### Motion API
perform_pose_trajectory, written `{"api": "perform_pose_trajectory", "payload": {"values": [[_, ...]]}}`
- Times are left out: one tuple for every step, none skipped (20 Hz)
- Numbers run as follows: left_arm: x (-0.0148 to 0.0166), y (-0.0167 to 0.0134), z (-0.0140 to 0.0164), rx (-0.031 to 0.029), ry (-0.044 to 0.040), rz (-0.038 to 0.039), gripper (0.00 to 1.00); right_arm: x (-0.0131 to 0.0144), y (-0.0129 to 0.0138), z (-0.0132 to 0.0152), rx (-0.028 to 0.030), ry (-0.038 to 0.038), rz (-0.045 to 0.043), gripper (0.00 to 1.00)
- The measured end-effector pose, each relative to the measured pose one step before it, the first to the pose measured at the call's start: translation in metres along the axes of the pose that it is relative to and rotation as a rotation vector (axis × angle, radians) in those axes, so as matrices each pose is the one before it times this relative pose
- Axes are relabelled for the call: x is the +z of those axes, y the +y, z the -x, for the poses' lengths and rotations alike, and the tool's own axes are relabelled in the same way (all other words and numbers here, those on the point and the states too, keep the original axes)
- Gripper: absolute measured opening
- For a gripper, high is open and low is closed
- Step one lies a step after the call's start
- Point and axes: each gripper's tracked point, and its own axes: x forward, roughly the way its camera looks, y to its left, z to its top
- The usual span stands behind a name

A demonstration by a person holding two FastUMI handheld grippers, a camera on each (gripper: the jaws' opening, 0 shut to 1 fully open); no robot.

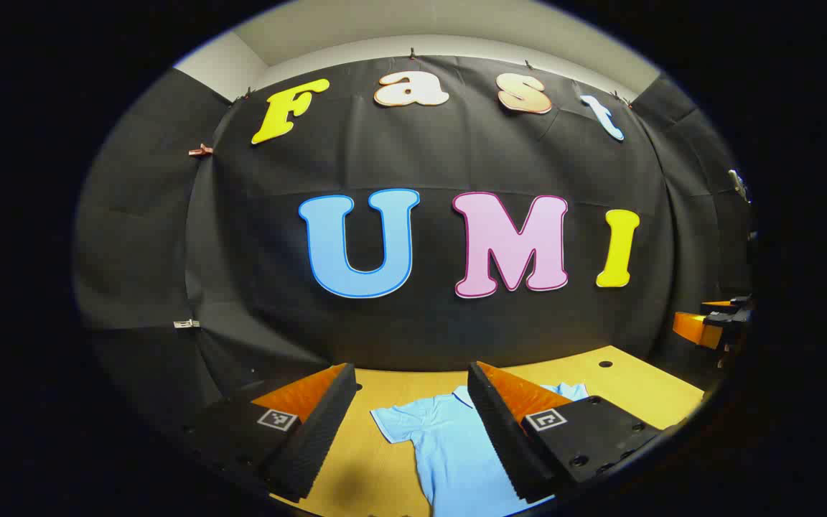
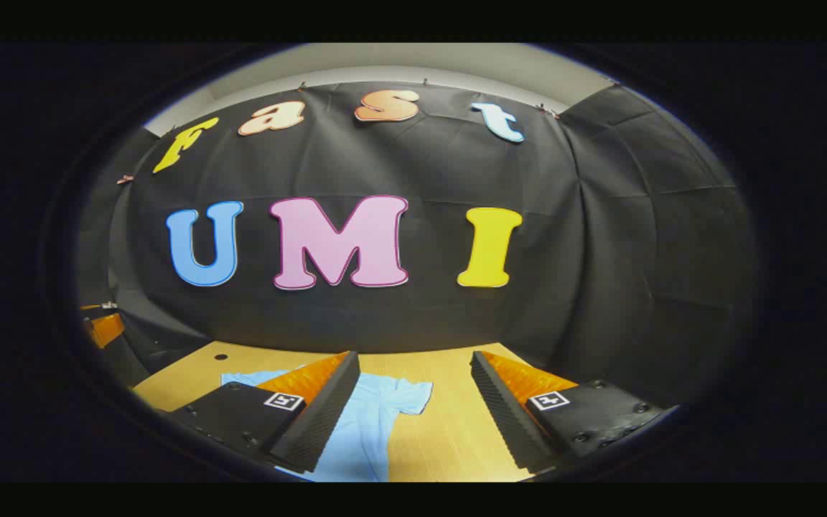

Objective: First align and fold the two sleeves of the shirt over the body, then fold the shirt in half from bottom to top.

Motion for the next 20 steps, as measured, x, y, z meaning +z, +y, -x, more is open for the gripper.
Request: {"api": "perform_pose_trajectory", "payload": {"values": [[0.00077, 0.00102, -0.00106, 0.00065, -0.00070, 0.00168, 0.99, -0.00035, 0.00055, 0.00144, 0.00096, 0.00279, 0.00157, 0.98], [-0.00152, 0.00049, 0.00029, -0.00162, 0.00223, 0.00253, 0.99, -0.00197, 0.00054, -0.00002, 0.00107, 0.00446, 0.00198, 0.98], [0.00026, -0.00024, 0.00016, -0.00189, 0.00176, 0.00078, 0.99, -0.00166, 0.00101, 0.00006, 0.00103, 0.00552, 0.00013, 0.98], [-0.00079, 0.00090, -0.00074, 0.00039, 0.00144, -0.00201, 0.99, -0.00086, 0.00066, 0.00001, 0.00141, 0.00480, -0.00206, 0.98], [0.00018, 0.00065, -0.00036, 0.00157, 0.00220, -0.00244, 0.99, -0.00090, 0.00028, 0.00106, 0.00135, 0.00179, -0.00258, 0.98], [-0.00162, -0.00003, 0.00057, -0.00024, 0.00148, -0.00037, 0.99, -0.00059, 0.00041, -0.00010, 0.00048, 0.00196, -0.00065, 0.98], [0.00033, 0.00028, 0.00060, -0.00119, 0.00160, 0.00125, 0.99, 0.00058, 0.00019, 0.00003, 0.00035, 0.00078, 0.00070, 0.98], [-0.00088, -0.00087, -0.00090, -0.00262, 0.00234, 0.00017, 0.99, -0.00093, 0.00104, 0.00000, 0.00031, 0.00024, 0.00107, 0.98], [-0.00033, -0.00061, -0.00024, -0.00165, 0.00134, -0.00123, 0.99, -0.00096, -0.00125, -0.00061, -0.00073, 0.00022, 0.00018, 0.98], [-0.00184, -0.00038, 0.00022, -0.00248, 0.00301, -0.00274, 0.99, 0.00062, 0.00017, -0.00011, -0.00056, -0.00066, -0.00010, 0.98], [0.00022, -0.00059, -0.00010, -0.00203, 0.00044, -0.00374, 0.99, -0.00027, -0.00085, 0.00024, -0.00158, -0.00017, 0.00043, 0.98], [-0.00065, -0.00018, -0.00015, -0.00048, 0.00012, -0.00331, 0.99, -0.00091, 0.00035, 0.00020, 0.00008, 0.00004, -0.00051, 0.98], [0.00052, -0.00027, -0.00019, -0.00121, 0.00191, -0.00092, 0.99, 0.00064, 0.00085, 0.00019, 0.00090, 0.00054, -0.00002, 0.98], [-0.00172, -0.00103, 0.00007, -0.00259, 0.00207, 0.00084, 0.99, 0.00004, 0.00008, -0.00039, -0.00060, 0.00112, 0.00142, 0.98], [0.00005, -0.00061, -0.00100, -0.00255, 0.00088, 0.00078, 0.99, -0.00128, -0.00029, -0.00069, 0.00091, 0.00127, 0.00095, 0.98], [-0.00122, 0.00075, 0.00031, 0.00000, 0.00143, 0.00016, 0.99, -0.00014, 0.00058, -0.00007, -0.00012, 0.00056, 0.00130, 0.98], [-0.00225, 0.00006, -0.00108, 0.00079, 0.00385, 0.00110, 0.99, -0.00030, -0.00048, -0.00063, 0.00108, 0.00121, 0.00039, 0.98], [-0.00115, -0.00042, -0.00036, -0.00062, 0.00399, 0.00191, 0.99, -0.00171, 0.00023, -0.00043, 0.00150, 0.00250, 0.00017, 0.97], [-0.00097, -0.00031, 0.00022, -0.00006, 0.00387, 0.00200, 0.99, -0.00175, 0.00022, -0.00156, 0.00186, 0.00620, 0.00156, 0.98], [-0.00124, 0.00111, -0.00075, 0.00201, 0.00454, 0.00086, 0.99, -0.00294, 0.00012, -0.00328, 0.00194, 0.01272, 0.00491, 0.98]]}}
